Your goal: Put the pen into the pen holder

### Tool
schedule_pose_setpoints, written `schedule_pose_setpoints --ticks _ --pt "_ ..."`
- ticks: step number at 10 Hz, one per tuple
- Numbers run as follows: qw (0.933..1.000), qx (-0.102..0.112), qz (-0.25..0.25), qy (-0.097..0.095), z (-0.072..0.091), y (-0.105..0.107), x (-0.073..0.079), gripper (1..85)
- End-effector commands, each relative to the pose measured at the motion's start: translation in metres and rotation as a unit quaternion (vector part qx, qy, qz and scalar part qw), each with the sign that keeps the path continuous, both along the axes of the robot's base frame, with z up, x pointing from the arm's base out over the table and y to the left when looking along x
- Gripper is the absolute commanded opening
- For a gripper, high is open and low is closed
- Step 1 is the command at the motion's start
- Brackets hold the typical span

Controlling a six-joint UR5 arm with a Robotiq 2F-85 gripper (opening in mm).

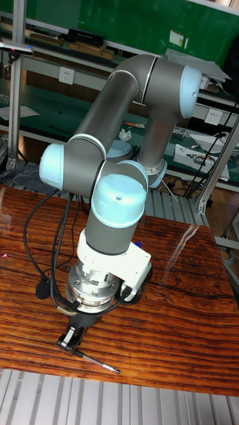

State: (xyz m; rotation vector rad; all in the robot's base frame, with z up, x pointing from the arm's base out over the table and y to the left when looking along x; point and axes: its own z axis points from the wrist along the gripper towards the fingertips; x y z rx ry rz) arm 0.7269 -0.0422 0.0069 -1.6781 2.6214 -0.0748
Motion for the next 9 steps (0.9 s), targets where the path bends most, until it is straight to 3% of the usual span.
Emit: schedule_pose_setpoints --ticks 1,6,9 --pt "1.0000 0.003 0.001 -0.004 -0.0053 0.0005 0.0021 32.0" --pt "1.0000 0.006 0.000 -0.003 -0.0097 0.0015 0.0014 29.0" --pt "1.0000 0.005 -0.005 -0.007 -0.0032 -0.0026 -0.0008 2.7"
